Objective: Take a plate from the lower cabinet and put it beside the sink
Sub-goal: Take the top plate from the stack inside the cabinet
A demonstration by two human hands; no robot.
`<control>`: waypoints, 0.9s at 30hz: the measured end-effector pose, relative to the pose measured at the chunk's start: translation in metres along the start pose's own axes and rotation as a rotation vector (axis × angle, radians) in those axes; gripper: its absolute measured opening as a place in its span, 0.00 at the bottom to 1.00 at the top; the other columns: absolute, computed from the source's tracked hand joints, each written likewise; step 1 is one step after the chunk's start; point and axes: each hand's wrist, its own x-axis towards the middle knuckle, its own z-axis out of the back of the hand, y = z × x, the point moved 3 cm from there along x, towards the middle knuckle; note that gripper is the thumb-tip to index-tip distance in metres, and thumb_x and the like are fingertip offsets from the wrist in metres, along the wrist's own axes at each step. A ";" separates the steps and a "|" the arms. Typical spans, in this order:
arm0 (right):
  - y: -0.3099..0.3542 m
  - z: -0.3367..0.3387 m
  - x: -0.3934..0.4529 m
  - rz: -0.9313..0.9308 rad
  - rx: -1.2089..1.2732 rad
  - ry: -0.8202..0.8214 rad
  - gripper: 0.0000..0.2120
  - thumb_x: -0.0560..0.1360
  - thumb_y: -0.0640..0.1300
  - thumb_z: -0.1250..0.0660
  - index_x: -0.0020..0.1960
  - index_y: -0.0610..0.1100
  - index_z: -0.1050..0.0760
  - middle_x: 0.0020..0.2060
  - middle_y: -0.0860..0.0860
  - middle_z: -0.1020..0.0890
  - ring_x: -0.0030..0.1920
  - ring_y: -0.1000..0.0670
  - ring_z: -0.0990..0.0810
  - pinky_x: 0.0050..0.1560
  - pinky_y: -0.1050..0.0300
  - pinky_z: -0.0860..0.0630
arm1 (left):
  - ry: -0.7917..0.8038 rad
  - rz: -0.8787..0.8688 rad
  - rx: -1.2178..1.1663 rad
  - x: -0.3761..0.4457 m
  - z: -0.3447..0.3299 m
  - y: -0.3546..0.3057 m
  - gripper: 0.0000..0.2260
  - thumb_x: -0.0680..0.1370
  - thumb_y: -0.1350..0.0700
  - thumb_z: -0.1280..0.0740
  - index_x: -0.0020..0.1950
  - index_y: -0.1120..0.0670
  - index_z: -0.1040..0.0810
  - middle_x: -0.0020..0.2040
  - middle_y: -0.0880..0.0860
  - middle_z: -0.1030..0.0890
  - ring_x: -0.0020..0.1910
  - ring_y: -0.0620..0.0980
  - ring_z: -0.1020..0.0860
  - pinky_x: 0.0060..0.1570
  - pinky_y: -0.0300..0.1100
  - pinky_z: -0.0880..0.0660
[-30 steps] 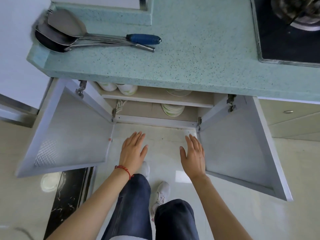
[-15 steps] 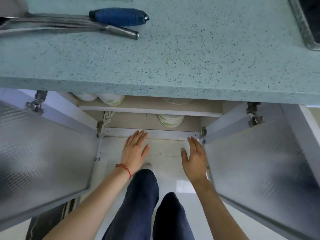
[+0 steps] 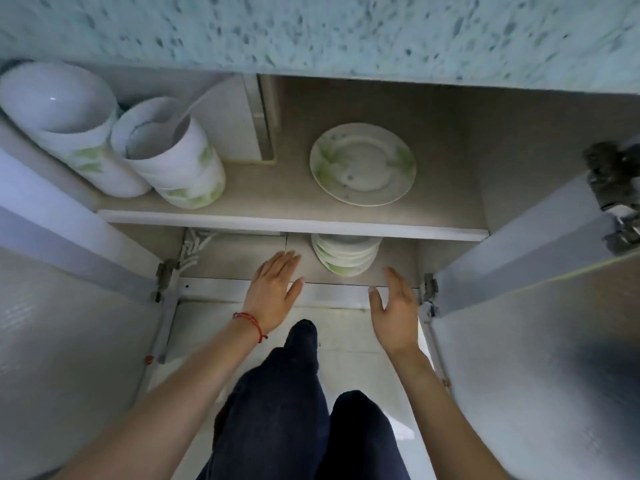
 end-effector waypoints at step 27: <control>-0.116 -0.127 0.118 0.057 0.360 -0.173 0.18 0.76 0.42 0.38 0.65 0.40 0.31 0.56 0.51 0.24 0.56 0.56 0.30 0.52 0.78 0.36 | -0.293 0.068 -0.508 0.122 -0.168 0.064 0.18 0.78 0.58 0.39 0.67 0.61 0.32 0.67 0.59 0.28 0.67 0.55 0.31 0.63 0.37 0.39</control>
